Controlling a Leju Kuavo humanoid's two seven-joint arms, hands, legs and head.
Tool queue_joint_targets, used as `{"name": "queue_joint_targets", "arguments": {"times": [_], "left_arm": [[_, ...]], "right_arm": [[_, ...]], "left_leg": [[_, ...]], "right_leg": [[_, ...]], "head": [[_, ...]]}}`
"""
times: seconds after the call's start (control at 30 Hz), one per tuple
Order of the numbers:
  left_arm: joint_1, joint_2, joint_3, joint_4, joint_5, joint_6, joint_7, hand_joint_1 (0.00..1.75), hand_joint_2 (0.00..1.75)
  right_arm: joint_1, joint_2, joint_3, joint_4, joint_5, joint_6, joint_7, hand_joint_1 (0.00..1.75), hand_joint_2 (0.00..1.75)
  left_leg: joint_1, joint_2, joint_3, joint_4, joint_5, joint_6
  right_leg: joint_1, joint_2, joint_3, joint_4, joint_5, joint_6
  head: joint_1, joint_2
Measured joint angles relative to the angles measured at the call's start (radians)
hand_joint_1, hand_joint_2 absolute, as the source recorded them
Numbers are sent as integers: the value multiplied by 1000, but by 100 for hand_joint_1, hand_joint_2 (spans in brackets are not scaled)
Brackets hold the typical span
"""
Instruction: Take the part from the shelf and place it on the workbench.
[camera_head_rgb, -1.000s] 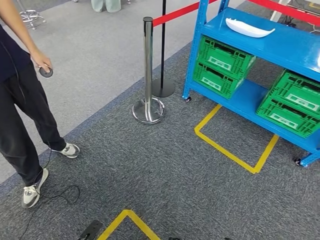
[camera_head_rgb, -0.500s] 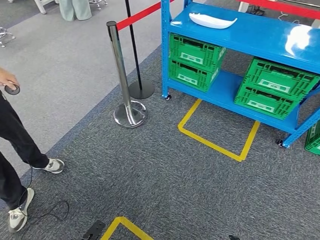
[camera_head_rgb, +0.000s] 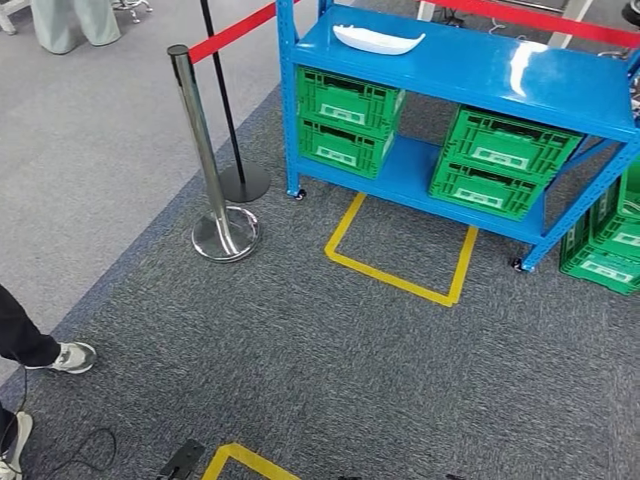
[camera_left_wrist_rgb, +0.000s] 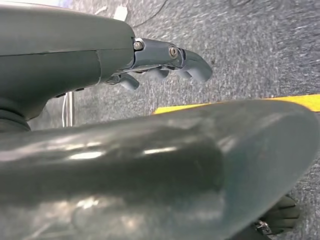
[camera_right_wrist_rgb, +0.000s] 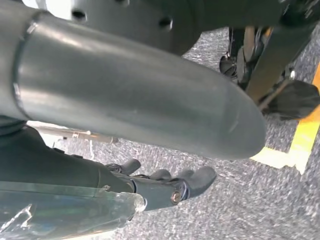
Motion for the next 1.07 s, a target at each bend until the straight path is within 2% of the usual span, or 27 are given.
{"name": "queue_joint_targets", "arguments": {"times": [0.03, 0.1, 0.13, 0.17, 0.2, 0.27, 0.33, 0.37, 0.43, 0.47, 0.5, 0.53, 0.57, 0.63, 0.67, 0.7, 0.73, 0.77, 0.8, 0.83, 0.87, 0.93, 0.97, 1.0, 1.07], "left_arm": [[-1, 0, 0, 0, 0, 0, 0, 0, 0], [-1, -1, 0, 0, 0, 0, 0, 0, 0], [-2, -1, 0, 0, 0, 0, 0, 0, 0], [-2, -1, 0, 0, 0, 0, 0, 0, 0], [-3, 0, 0, 0, 0, 0, 0, 0, 0], [-6, -1, 0, 0, 0, 0, 0, 0, 0], [-8, -1, 0, 0, 0, 0, 0, 0, 0], [-8, -1, 0, 0, 0, 0, 0, 0, 0], [-6, -1, 0, 0, 0, 0, 0, 0, 0], [-4, -1, 0, 0, 0, 0, 0, 0, 0], [-2, -1, 0, 0, 1, 0, 0, 0, 0], [-2, 0, 0, 0, 1, 0, 0, 0, 0], [-1, 0, 0, 0, 1, 0, 0, 0, 0], [-1, 0, 0, 0, 1, 0, 0, 0, 0], [-2, 0, 0, 0, 1, 0, 0, 0, 0], [-3, 0, 0, 0, 1, 0, 0, 0, 0], [-3, 0, 0, 0, 1, 0, 0, 0, 0], [-4, 0, 0, 0, 2, 0, 0, 0, 0], [-5, 0, 0, 0, 2, 1, 0, 0, 0], [-6, 0, 0, 0, 2, 1, 0, 0, 0], [-7, 1, 1, 0, 2, 2, 0, 0, 0], [-4, 0, 1, 0, 2, 2, 0, 0, 0], [-2, 0, 1, 0, 2, 2, 0, 0, 0], [0, 0, 1, 0, 2, 2, 0, 0, 0], [1, 0, 1, 0, 2, 2, 0, 0, 0]], "right_arm": [[1, 0, 0, 0, 0, 0, 0, 0, 0], [2, 0, 0, 0, 1, 0, 0, 0, 0], [1, 0, 0, 0, 1, 1, -1, 0, 0], [-1, 0, 0, 0, 2, 1, -1, 0, 0], [-2, 0, 0, 0, 2, 2, -2, 0, 0], [-2, 0, 0, 0, 2, 3, -2, 0, 0], [-2, 0, 0, 0, 2, 4, -2, 0, 0], [-2, 0, 0, 0, 2, 3, -2, 0, 0], [-5, -1, 0, 0, 2, 4, -3, 0, 0], [-6, -1, -1, 0, 2, 4, -3, 0, 0], [-6, -1, -1, 0, 2, 4, -3, 0, 0], [-6, -1, -1, 0, 2, 5, -3, 0, 0], [-5, -1, -1, 0, 2, 5, -3, 0, 0], [-6, 0, -1, 0, 2, 5, -3, 0, 0], [-7, 0, -1, 0, 2, 5, -3, 0, 0], [-7, 0, -1, 0, 2, 6, -3, 0, 0], [-6, 0, -1, 0, 2, 6, -3, 0, 0], [-4, 0, -1, 0, 2, 6, -3, 0, 0], [0, 0, -1, 0, 2, 6, -3, 0, 0], [4, 0, -1, 0, 3, 6, -3, 0, 0], [4, 0, -1, 0, 3, 6, -3, 0, 0], [1, 0, 0, 0, 3, 7, -3, 0, 0], [-1, 0, 0, 0, 4, 8, -3, 0, 0], [-1, 0, 0, 0, 4, 8, -3, 0, 0], [0, 0, 0, 0, 5, 7, -3, 0, 0]], "left_leg": [[-1, 9, 2, 0, -2, -1], [-1, 26, 11, 0, -8, -6], [-3, 33, 15, 1, -11, -10], [-5, 39, 18, 2, -14, -15], [-7, 45, 20, 2, -15, -19], [-7, 54, 21, 0, -15, -29], [-3, 37, 14, 20, -34, -41], [-2, 20, -4, 59, -58, -46], [0, -8, -68, 193, -123, -51], [0, -11, -102, 256, -144, -52], [0, -12, -123, 292, -146, -52], [1, -13, -127, 288, -128, -51], [1, -16, -111, 247, -94, -50], [7, -47, -51, 110, -23, -49], [9, -64, -27, 55, -5, -48], [11, -77, -12, 22, 1, -46], [10, -80, -8, 10, -2, -42], [9, -74, -8, 9, -2, -36], [9, -66, -8, 7, 0, -29], [10, -58, -7, 4, 2, -22], [10, -48, -6, 2, 3, -15], [7, -27, -6, 2, 3, -7], [5, -15, -6, 2, 2, -6], [3, -4, -6, 3, 1, -5], [2, 10, -4, 3, -1, -5]], "right_leg": [[0, -2, 14, -22, 20, -1], [1, -23, 89, -158, 84, -4], [3, -36, 125, -223, 106, -8], [4, -45, 148, -264, 118, -12], [7, -49, 156, -280, 120, -17], [9, -32, 155, -280, 122, -29], [5, -17, 154, -284, 126, -41], [2, -9, 155, -286, 128, -47], [1, 8, 153, -286, 129, -53], [1, 18, 152, -286, 129, -54], [1, 29, 152, -286, 129, -55], [0, 40, 153, -286, 129, -54], [0, 52, 153, -286, 130, -53], [-1, 74, 151, -283, 131, -46], [0, 85, 148, -281, 131, -41], [0, 94, 144, -280, 133, -35], [0, 102, 140, -281, 134, -29], [-2, 109, 136, -285, 136, -22], [-4, 107, 133, -285, 135, -17], [-3, 91, 125, -272, 125, -12], [-2, 67, 109, -239, 102, -9], [0, 17, 51, -114, 34, -4], [0, 6, 20, -48, 6, -3], [-1, 2, 2, -6, -6, -2], [0, -2, 3, -2, 8, -2]], "head": [[0, 0], [0, 0], [0, 0], [-1, 0], [-2, 0], [-2, 0], [-3, 0], [-5, 0], [-8, 0], [-8, 0], [-8, 0], [-8, 0], [-8, 0], [-8, 0], [-9, 0], [-9, 0], [-10, 0], [-10, 0], [-10, 0], [-8, 0], [-5, 0], [0, 0], [0, 0], [0, 0], [0, 0]]}}
